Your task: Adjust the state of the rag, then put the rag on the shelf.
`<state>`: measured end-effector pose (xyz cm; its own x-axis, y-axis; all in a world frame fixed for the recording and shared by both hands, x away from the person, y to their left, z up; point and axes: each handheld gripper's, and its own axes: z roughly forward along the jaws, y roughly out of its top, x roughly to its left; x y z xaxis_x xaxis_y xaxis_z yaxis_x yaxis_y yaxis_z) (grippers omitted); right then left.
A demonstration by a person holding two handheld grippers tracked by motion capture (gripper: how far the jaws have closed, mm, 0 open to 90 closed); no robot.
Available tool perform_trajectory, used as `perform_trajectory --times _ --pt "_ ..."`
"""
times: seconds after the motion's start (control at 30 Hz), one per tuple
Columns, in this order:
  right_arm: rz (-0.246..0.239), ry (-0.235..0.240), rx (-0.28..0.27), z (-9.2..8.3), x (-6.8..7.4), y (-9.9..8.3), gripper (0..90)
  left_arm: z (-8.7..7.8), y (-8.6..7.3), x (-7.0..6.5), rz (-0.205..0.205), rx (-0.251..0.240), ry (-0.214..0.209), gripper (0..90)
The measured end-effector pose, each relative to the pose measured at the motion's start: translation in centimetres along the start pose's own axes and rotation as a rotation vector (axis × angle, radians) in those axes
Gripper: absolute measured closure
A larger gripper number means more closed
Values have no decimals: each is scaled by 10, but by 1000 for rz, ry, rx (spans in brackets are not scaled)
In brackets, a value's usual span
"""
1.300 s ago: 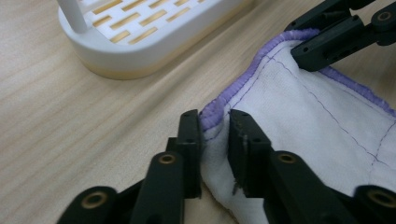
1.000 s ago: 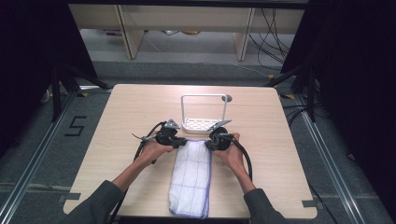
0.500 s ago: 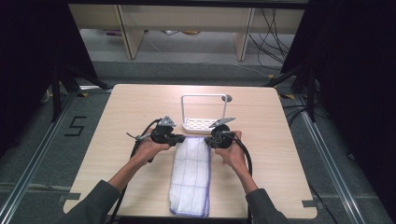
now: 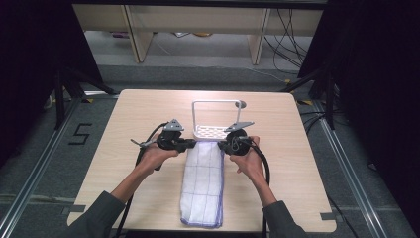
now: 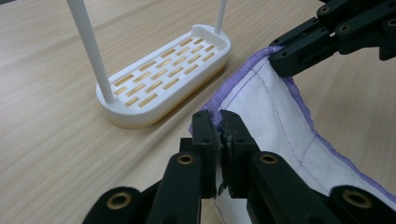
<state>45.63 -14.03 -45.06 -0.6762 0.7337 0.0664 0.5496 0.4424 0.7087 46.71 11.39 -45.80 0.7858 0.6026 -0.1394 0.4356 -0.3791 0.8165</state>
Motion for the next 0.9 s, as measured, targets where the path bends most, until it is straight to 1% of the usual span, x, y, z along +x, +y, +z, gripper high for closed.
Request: perform_trajectory --times 0.03,0.07,0.1,0.13,0.17,0.2,0.27,0.3,0.33,0.37,0.4,0.43,0.47,0.5,0.53,0.57,0.6,0.63,0.67,0.7,0.73,0.77,0.8,0.83,0.87,0.9 --pt "-1 -3 -19 0 0 0 859 -1 1 0 1 -3 -9 846" --pt "-2 -10 -22 -1 1 0 859 -2 2 0 0 -11 -2 845" --pt "5 4 0 -5 1 2 859 -3 3 0 6 -11 -7 845" --pt "-2 15 -8 -5 1 2 859 -4 4 -1 9 -15 -10 845" --pt "-8 -7 -39 -5 1 2 859 -6 5 -1 9 -18 -11 846" --pt "-1 -2 -17 -8 1 3 859 -7 6 -3 12 -21 -9 845" --pt "-14 -13 -47 -8 0 3 859 -8 8 -4 18 -31 -14 846" --pt "-1 -2 -34 -10 1 4 859 -10 10 -5 20 -32 -12 846" --pt "-11 -7 -43 -11 0 5 859 -11 11 -6 24 -39 -13 846" --pt "22 1 -38 -14 3 6 859 -12 12 -7 25 -43 -14 845" --pt "-14 -7 -51 -14 0 6 859 -13 13 -7 27 -41 -20 846" --pt "-2 -6 -66 -15 1 6 859 -14 13 -8 24 -43 -19 846" --pt "-12 0 -50 -18 0 7 859 -14 14 -9 27 -47 -18 845" --pt "-11 -3 -50 -19 1 8 859 -15 14 -8 28 -50 -22 846" --pt "-6 0 -63 -20 1 8 859 -16 15 -9 25 -59 -21 846" --pt "-14 -1 -57 -22 1 9 859 -17 16 -10 27 -61 -15 846" --pt "-25 -3 -68 -24 1 10 859 -18 16 -10 28 -66 -20 845" --pt "-5 5 -75 -24 2 10 860 -20 17 -10 31 -70 -19 845" --pt "-16 -5 -73 -27 3 11 859 -21 18 -11 32 -73 -18 845" --pt "-25 -1 -74 -28 3 12 860 -22 19 -11 34 -71 -17 845" --pt "-9 0 -91 -29 5 12 859 -23 20 -12 35 -77 -21 845" --pt "-21 -3 -88 -32 4 13 860 -25 21 -13 38 -88 -21 845" --pt "-15 -5 -95 -35 6 14 860 -26 22 -13 39 -90 -26 845" --pt "-28 -7 -101 -36 5 15 859 -28 22 -14 41 -92 -28 846" --pt "-18 -2 -98 -38 7 16 860 -30 24 -15 41 -89 -31 846" --pt "-33 -5 -107 -40 7 16 859 -31 25 -16 46 -90 -30 846"
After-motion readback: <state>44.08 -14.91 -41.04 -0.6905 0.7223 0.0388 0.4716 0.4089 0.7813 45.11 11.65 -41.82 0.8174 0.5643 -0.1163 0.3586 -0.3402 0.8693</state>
